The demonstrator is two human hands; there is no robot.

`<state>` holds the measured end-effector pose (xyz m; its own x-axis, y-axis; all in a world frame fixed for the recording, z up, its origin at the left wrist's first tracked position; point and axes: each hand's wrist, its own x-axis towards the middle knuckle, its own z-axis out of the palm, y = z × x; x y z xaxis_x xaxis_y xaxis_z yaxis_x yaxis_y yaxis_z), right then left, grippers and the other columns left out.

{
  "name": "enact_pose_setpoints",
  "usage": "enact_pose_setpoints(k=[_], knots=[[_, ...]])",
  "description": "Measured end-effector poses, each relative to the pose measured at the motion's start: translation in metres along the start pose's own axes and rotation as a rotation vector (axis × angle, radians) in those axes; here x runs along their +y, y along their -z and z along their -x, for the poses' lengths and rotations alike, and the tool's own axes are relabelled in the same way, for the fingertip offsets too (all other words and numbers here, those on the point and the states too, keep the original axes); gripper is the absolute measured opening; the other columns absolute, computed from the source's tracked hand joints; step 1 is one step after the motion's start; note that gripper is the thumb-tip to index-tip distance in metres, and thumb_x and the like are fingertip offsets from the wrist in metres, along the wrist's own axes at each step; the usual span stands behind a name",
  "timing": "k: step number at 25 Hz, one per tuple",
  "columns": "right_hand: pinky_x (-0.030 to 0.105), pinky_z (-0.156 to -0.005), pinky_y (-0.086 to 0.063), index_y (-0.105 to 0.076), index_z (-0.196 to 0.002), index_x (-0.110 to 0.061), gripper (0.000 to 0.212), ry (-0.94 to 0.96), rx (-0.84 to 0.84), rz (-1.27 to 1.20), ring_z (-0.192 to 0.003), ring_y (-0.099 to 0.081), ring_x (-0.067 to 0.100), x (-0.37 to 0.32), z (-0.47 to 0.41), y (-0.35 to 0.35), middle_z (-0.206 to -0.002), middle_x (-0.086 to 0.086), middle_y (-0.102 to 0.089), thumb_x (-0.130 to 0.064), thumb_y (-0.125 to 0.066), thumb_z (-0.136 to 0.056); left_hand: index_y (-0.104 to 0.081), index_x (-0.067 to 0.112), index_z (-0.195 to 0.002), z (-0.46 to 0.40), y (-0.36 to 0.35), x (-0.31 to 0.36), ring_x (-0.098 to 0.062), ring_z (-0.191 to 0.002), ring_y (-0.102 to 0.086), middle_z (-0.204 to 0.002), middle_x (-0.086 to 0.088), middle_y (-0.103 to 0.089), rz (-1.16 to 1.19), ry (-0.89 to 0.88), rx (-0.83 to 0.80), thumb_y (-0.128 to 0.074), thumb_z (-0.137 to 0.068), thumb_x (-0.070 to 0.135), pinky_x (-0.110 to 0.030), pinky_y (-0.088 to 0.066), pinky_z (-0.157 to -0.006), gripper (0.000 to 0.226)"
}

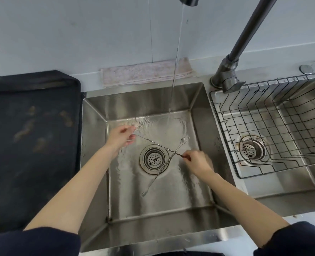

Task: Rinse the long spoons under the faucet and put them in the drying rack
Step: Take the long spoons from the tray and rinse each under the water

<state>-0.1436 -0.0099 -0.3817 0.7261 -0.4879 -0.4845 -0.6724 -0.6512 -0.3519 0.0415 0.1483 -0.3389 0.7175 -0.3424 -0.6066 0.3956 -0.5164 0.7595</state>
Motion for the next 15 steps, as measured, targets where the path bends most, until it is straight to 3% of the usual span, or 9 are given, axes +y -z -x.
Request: enact_pose_setpoints(k=[5, 8, 10, 12, 13, 15], knots=[[0.036, -0.092, -0.043, -0.063, -0.112, -0.017, 0.025, 0.055, -0.061, 0.194, -0.109, -0.056, 0.027, 0.008, 0.002, -0.024, -0.118, 0.007, -0.061, -0.022, -0.047, -0.094, -0.062, 0.001, -0.105, -0.006, 0.003, -0.08, -0.004, -0.047, -0.059, -0.08, -0.009, -0.06, -0.144, 0.235, 0.099, -0.05, -0.09, 0.002, -0.005, -0.045, -0.036, 0.019], [0.035, -0.093, -0.04, -0.062, -0.112, -0.018, 0.024, 0.058, -0.107, 0.227, -0.11, -0.054, 0.025, 0.011, 0.004, -0.035, -0.118, 0.005, -0.059, -0.019, -0.046, -0.094, -0.065, 0.003, -0.101, 0.004, -0.003, -0.116, -0.017, -0.064, -0.055, -0.096, -0.017, -0.062, -0.26, 0.324, 0.11, -0.05, -0.088, -0.001, -0.007, -0.045, -0.035, 0.02], [0.034, -0.094, -0.037, -0.062, -0.111, -0.019, 0.023, 0.051, -0.11, 0.225, -0.112, -0.053, 0.025, 0.011, 0.002, -0.038, -0.118, 0.004, -0.059, -0.018, -0.046, -0.094, -0.064, -0.001, -0.106, 0.007, -0.006, -0.127, -0.031, -0.084, -0.06, -0.111, -0.022, -0.064, -0.342, 0.309, 0.109, -0.05, -0.087, -0.002, -0.019, -0.058, -0.054, 0.024], [0.034, -0.095, -0.036, -0.061, -0.111, -0.02, 0.023, 0.052, -0.105, 0.227, -0.113, -0.052, 0.024, 0.012, 0.001, -0.039, -0.118, 0.004, -0.058, -0.018, -0.046, -0.093, -0.064, -0.001, -0.107, 0.009, -0.008, -0.13, -0.035, -0.104, -0.061, -0.117, -0.021, -0.064, -0.447, 0.261, 0.091, -0.05, -0.086, -0.001, -0.034, -0.055, -0.087, 0.025], [0.034, -0.096, -0.036, -0.061, -0.111, -0.02, 0.024, 0.056, -0.102, 0.232, -0.114, -0.051, 0.023, 0.012, 0.0, -0.039, -0.119, 0.004, -0.058, -0.018, -0.046, -0.093, -0.065, 0.0, -0.107, 0.01, -0.008, -0.129, -0.033, -0.108, -0.06, -0.118, -0.019, -0.065, -0.503, 0.24, 0.088, -0.049, -0.086, 0.0, -0.032, -0.048, -0.094, 0.026], [0.034, -0.097, -0.035, -0.061, -0.112, -0.02, 0.024, 0.054, -0.105, 0.233, -0.115, -0.049, 0.023, 0.012, 0.0, -0.039, -0.119, 0.004, -0.057, -0.018, -0.046, -0.093, -0.064, 0.001, -0.108, 0.013, -0.009, -0.125, -0.03, -0.111, -0.058, -0.118, -0.016, -0.065, -0.566, 0.205, 0.089, -0.048, -0.086, 0.0, -0.023, -0.037, -0.092, 0.027]])
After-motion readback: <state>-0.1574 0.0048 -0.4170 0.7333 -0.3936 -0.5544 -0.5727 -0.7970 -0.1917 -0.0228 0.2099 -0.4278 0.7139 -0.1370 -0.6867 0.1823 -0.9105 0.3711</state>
